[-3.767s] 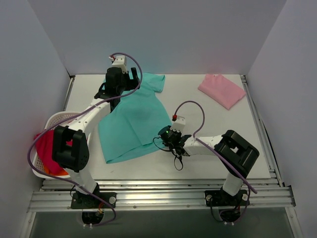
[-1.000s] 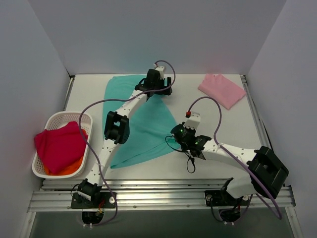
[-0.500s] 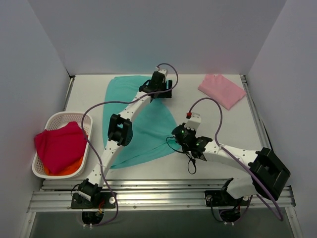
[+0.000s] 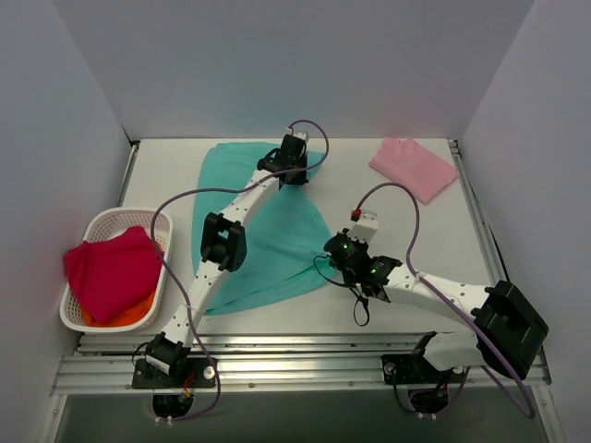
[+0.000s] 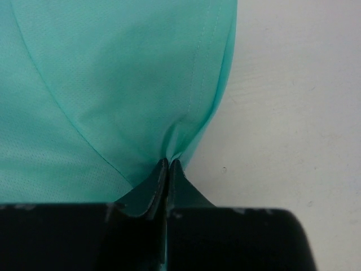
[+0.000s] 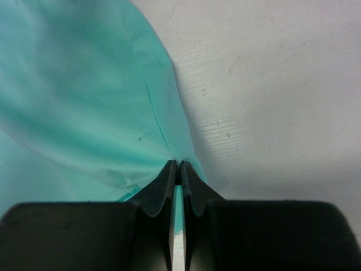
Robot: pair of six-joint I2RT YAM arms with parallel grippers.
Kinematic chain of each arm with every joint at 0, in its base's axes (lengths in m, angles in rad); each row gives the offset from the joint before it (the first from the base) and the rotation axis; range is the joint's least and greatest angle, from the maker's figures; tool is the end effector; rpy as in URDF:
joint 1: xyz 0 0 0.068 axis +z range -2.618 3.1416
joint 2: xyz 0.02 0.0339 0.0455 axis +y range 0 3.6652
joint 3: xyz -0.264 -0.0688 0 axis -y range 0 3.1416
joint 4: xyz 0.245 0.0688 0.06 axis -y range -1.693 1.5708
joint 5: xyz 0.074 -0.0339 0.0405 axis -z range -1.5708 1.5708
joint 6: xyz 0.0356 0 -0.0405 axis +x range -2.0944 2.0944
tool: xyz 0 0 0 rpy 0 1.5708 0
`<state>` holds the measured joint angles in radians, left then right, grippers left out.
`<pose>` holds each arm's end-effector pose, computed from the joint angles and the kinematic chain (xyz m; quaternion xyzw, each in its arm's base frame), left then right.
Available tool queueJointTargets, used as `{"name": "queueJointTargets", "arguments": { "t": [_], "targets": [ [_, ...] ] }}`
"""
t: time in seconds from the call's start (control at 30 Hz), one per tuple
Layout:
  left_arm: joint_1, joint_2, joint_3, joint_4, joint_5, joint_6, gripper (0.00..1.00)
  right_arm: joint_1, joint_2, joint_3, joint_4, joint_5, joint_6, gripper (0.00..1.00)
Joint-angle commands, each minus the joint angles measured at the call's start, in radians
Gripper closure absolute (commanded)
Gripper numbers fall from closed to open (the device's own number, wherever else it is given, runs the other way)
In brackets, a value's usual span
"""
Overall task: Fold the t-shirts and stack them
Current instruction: Flatten the tshirt out
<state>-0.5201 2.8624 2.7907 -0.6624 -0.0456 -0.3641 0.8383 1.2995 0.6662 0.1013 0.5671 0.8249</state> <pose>0.5248 -0.2987 0.1551 0.0619 0.9115 -0.1549 0.3760 0.1960 0.1894 0.2184 0.1333 0.8344 0.1885 0.5005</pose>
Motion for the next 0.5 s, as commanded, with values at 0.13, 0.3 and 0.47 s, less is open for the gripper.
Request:
{"name": "queueJointTargets", "arguments": {
  "t": [0.13, 0.3, 0.47],
  "targets": [
    [0.008, -0.084, -0.130, 0.119, 0.114, 0.004, 0.98, -0.001, -0.008, 0.001, -0.005, 0.033, -0.001, 1.00],
    [0.023, -0.248, -0.246, 0.190, 0.184, 0.004, 0.98, -0.013, -0.019, 0.042, -0.063, 0.074, -0.010, 1.00],
    [0.090, -0.551, -0.417, 0.277, 0.182, 0.002, 0.98, -0.038, -0.115, 0.091, -0.133, 0.111, -0.026, 1.00]
  ]
}}
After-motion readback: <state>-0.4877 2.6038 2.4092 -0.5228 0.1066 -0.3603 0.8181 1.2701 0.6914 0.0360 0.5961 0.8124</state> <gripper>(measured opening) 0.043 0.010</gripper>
